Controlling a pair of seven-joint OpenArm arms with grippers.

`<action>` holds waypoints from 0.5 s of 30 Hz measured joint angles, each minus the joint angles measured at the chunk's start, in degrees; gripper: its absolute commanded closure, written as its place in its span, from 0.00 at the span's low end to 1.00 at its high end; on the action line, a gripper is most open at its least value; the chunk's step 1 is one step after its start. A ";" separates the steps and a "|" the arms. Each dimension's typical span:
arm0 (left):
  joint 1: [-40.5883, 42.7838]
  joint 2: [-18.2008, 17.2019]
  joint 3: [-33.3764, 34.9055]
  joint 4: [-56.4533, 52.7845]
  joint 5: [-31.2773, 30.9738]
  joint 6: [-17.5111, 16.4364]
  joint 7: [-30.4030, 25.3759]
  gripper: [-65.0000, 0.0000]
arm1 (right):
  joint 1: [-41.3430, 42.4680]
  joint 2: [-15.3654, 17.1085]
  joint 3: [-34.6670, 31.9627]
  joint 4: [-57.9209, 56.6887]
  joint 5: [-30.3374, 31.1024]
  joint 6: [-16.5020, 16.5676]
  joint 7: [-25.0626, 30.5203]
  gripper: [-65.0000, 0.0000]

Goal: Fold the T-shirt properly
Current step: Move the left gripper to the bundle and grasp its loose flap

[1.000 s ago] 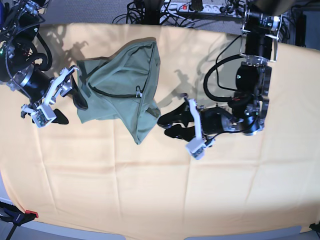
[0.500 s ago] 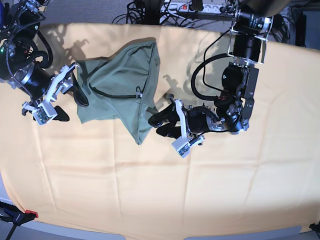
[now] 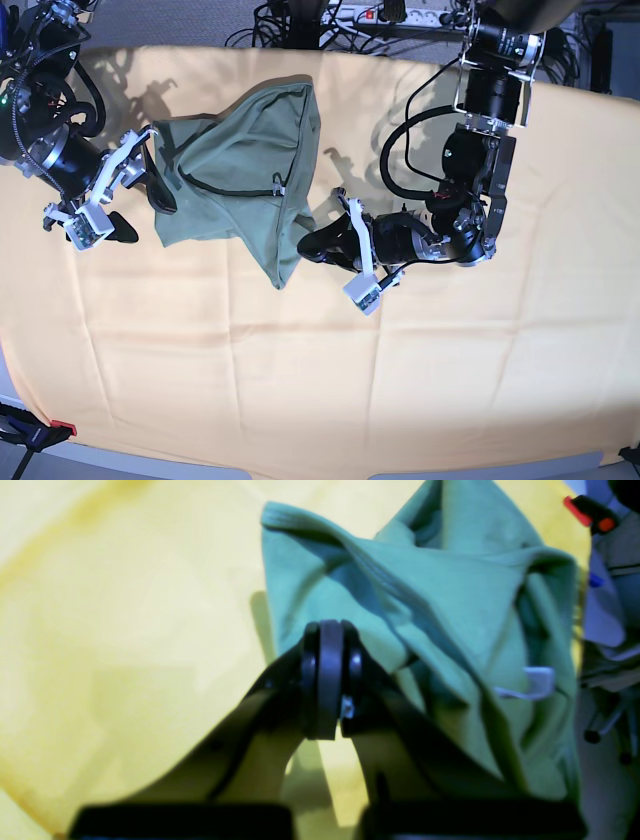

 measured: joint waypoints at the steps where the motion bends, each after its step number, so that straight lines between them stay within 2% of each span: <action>1: 0.00 -0.02 0.00 0.00 -0.31 0.00 0.15 0.98 | 0.00 0.00 0.00 0.00 0.00 0.00 -0.02 0.37; 4: 0.00 0.02 0.02 0.00 -1.33 0.02 0.92 0.59 | 0.00 0.00 0.00 0.00 0.00 0.00 0.00 0.37; 5: 0.00 0.02 0.02 0.00 -1.29 0.00 1.09 0.52 | 0.00 0.02 0.00 0.00 -0.02 0.00 -0.02 0.37; 11: -0.02 1.01 0.02 -2.23 -1.31 0.00 1.27 0.54 | 0.02 0.00 0.00 0.00 0.02 0.00 0.00 0.37; 13: 0.00 1.49 0.02 -3.76 -1.29 0.09 1.16 0.63 | 0.00 0.02 0.00 0.00 0.00 0.00 0.00 0.37; 15: 0.00 1.62 0.02 -4.61 -1.33 0.09 1.03 0.78 | 0.02 0.00 0.00 0.00 0.00 0.00 0.00 0.37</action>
